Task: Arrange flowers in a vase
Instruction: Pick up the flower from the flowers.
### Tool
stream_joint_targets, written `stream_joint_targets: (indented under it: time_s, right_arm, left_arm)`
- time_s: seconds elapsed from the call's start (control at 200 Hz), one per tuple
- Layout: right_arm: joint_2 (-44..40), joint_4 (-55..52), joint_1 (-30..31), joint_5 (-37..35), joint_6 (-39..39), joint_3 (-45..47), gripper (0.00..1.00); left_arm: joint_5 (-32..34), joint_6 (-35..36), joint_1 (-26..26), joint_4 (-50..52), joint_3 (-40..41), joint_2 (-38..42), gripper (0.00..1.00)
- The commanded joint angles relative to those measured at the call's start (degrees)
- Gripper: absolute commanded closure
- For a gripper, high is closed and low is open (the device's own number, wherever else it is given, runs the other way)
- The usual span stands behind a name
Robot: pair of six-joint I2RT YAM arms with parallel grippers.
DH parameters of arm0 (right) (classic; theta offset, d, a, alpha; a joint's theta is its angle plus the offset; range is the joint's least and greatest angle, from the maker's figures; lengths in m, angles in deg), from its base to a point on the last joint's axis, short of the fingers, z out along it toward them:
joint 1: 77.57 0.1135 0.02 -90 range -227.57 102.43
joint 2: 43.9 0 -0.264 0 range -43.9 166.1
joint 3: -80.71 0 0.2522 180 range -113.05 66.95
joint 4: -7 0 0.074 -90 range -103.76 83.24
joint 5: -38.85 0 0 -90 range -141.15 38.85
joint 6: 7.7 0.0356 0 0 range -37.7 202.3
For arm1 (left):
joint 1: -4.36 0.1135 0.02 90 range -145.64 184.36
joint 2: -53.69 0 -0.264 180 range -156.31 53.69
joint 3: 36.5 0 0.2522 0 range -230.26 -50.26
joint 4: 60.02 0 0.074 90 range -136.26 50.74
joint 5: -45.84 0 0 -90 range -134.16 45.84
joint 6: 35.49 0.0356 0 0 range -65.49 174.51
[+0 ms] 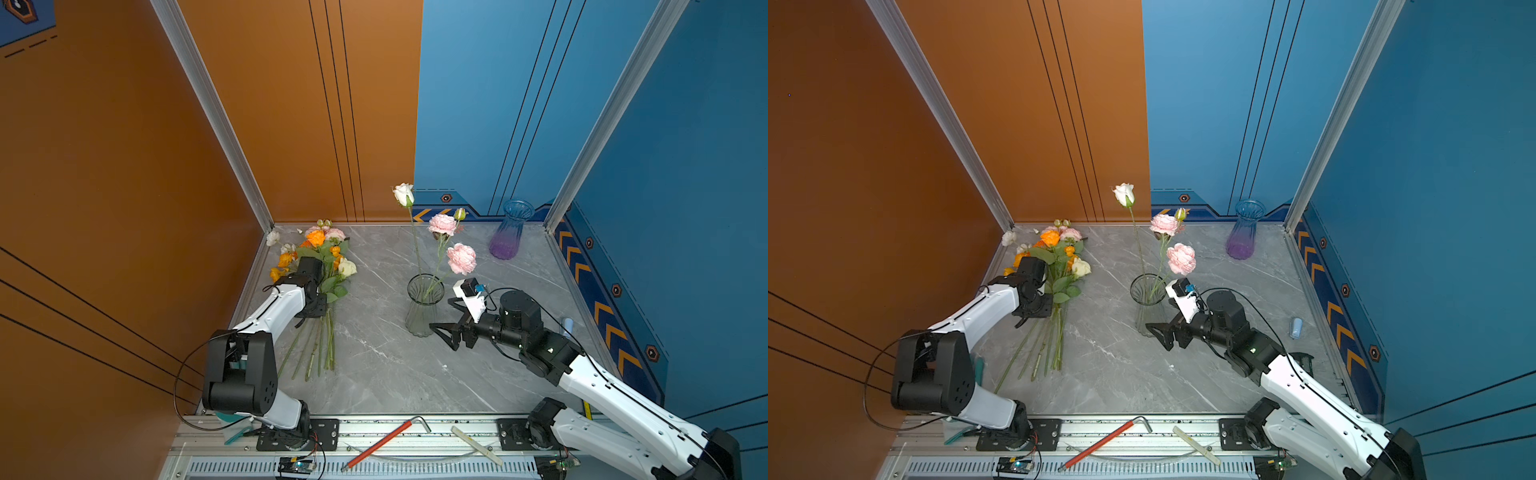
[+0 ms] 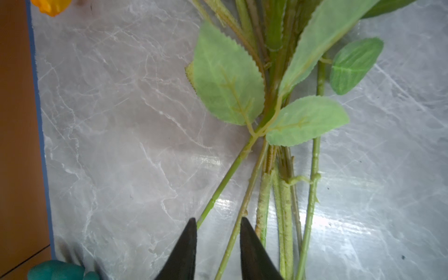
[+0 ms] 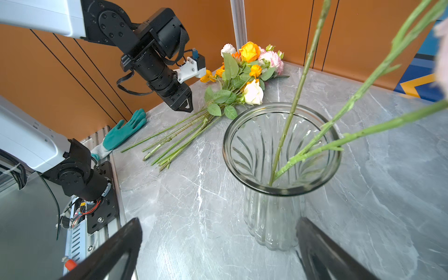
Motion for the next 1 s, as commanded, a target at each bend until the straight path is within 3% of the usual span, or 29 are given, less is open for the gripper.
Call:
stream_joint_targets:
  time_s: [0.0,0.235,0.996]
  right_arm:
    - [-0.8,0.8,0.3,0.9,-1.1,-0.7,0.00]
    - [-0.8,0.8,0.3,0.8,-1.2,-0.5,0.00]
    - [-0.6,0.5,0.2,0.5,-1.6,-0.7,0.00]
  left_arm:
    - [-2.0,3.6,0.5,0.7,-3.1,-2.2,0.68]
    - [0.2,6.3,0.8,0.5,-5.2,-6.8,0.65]
    - [-3.3,7.2,3.7,-0.3,-5.0,-12.4,0.70]
